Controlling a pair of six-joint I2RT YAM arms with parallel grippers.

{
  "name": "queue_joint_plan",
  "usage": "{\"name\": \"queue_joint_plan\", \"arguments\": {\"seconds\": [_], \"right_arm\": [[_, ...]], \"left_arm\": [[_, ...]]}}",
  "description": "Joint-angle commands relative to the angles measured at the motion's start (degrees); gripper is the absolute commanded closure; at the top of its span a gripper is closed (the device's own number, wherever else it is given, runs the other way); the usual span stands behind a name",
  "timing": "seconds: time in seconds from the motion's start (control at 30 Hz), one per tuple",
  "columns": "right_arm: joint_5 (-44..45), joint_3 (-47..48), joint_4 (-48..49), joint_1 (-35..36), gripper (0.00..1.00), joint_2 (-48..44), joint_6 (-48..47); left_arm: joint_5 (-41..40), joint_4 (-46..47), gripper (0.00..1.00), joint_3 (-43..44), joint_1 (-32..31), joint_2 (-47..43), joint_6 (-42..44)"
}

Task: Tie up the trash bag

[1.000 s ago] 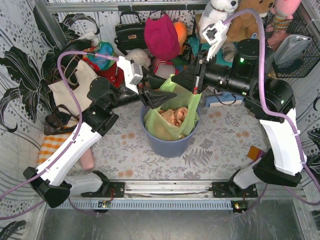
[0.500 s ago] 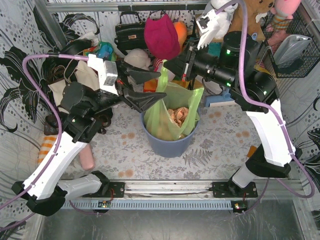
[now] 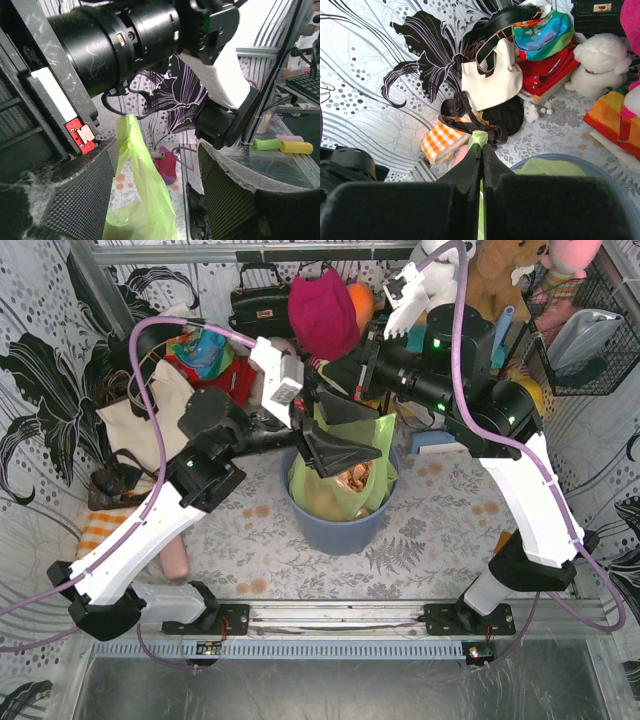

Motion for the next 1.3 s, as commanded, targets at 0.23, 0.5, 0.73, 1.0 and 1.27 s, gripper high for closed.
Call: {"name": "queue_joint_plan", "arguments": {"seconds": [0.23, 0.5, 0.73, 1.0, 1.27], "right_arm": [[0.0, -0.8, 3.2, 0.1, 1.0, -1.6, 1.4], [0.1, -1.1, 3.3, 0.1, 1.0, -1.7, 1.5], [3.4, -4.2, 3.7, 0.1, 1.0, -4.7, 1.1], [10.4, -18.9, 9.4, 0.1, 1.0, -14.5, 4.0], [7.9, -38.0, 23.0, 0.1, 1.0, -26.1, 9.4]], "left_arm": [[-8.3, 0.7, 0.36, 2.6, -2.4, 2.6, 3.6], [-9.6, 3.7, 0.64, 1.1, -2.7, 2.4, 1.6], [-11.0, 5.6, 0.94, -2.0, -2.7, 0.1, 1.9], [-13.7, 8.4, 1.0, -6.7, -2.6, -3.9, 3.8], [-17.7, 8.8, 1.0, -8.2, -2.6, -5.6, 5.1]]}}
